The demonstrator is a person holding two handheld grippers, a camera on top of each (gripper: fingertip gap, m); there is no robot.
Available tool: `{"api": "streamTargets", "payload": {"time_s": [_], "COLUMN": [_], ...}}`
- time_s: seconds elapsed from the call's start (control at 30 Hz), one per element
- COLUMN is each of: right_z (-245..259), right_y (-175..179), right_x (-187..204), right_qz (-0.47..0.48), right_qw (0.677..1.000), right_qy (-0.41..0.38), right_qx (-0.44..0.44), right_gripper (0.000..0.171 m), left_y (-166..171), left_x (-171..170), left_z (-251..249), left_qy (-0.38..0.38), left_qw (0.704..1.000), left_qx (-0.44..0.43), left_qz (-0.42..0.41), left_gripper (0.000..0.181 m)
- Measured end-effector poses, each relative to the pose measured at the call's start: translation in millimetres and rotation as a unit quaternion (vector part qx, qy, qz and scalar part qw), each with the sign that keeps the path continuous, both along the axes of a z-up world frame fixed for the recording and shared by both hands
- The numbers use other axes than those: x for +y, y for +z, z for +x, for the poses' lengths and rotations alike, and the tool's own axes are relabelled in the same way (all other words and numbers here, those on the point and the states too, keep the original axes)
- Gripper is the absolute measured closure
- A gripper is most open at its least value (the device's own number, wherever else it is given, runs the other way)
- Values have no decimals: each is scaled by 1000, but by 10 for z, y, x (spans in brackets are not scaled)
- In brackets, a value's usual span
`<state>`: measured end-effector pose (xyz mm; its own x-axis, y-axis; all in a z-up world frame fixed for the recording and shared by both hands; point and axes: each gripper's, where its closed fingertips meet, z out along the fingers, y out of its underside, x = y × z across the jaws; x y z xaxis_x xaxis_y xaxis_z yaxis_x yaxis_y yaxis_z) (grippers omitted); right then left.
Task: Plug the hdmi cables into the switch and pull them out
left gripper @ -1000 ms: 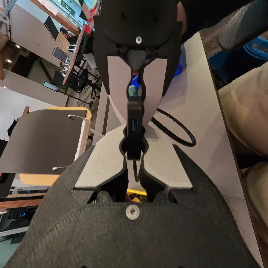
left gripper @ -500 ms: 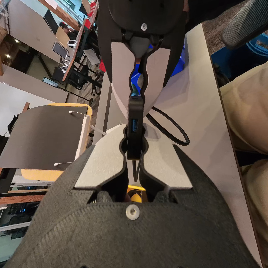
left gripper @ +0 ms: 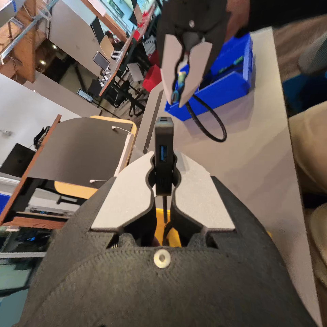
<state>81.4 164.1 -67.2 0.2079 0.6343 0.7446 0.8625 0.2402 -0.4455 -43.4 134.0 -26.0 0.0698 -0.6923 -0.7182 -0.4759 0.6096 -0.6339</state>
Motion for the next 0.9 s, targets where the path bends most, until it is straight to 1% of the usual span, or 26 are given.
{"api": "streamTargets", "payload": {"time_s": [0.03, 0.1, 0.2, 0.3, 0.37, 0.43, 0.53, 0.6, 0.63, 0.73, 0.8, 0.9], "right_z": [56, 239, 755, 1343, 1767, 2150, 2627, 2849, 2950, 3166, 3235, 3328], "right_y": [21, 111, 381, 620, 565, 424, 55, -247, -365, -746, -1009, -1446], "right_x": [18, 42, 105, 110, 116, 124, 123, 71, 52, -5, -5, -62], "right_qz": [-1, -12, 2, -15, -43, -61, -110, -175, -191, -243, -268, -319], "right_qw": [1000, 998, 990, 967, 949, 931, 900, 874, 863, 836, 825, 806], "right_qy": [-6, -24, -98, -174, -236, -291, -365, -399, -414, -448, -458, -479], "right_qx": [8, 53, 102, 186, 203, 211, 209, 215, 216, 205, 192, 138], "right_gripper": [160, 161, 160, 161, 161, 161, 160, 160, 161, 160, 161, 160], "left_y": [-15, -26, -36, 31, 75, 69, 50, 26, 16, 1, -23, -78], "left_x": [-3, -35, 58, 69, 58, 64, 82, 96, 102, 110, 129, 143], "left_z": [38, 69, 10, -40, -57, -69, -67, -66, -65, -54, -44, -37], "left_qy": [4, -5, 10, 12, 16, 22, 24, 27, 28, 28, 29, 29], "left_qw": [1000, 1000, 1000, 1000, 1000, 1000, 1000, 1000, 1000, 1000, 1000, 999], "left_qx": [8, 4, 1, -9, -10, -1, -1, 3, 6, 6, 9, 14], "left_qz": [11, 1, 2, -1, 6, 12, 9, 8, 9, 7, 5, 0], "left_gripper": [168, 168, 168, 168, 168, 168, 168, 167, 167, 167, 167, 167]}}
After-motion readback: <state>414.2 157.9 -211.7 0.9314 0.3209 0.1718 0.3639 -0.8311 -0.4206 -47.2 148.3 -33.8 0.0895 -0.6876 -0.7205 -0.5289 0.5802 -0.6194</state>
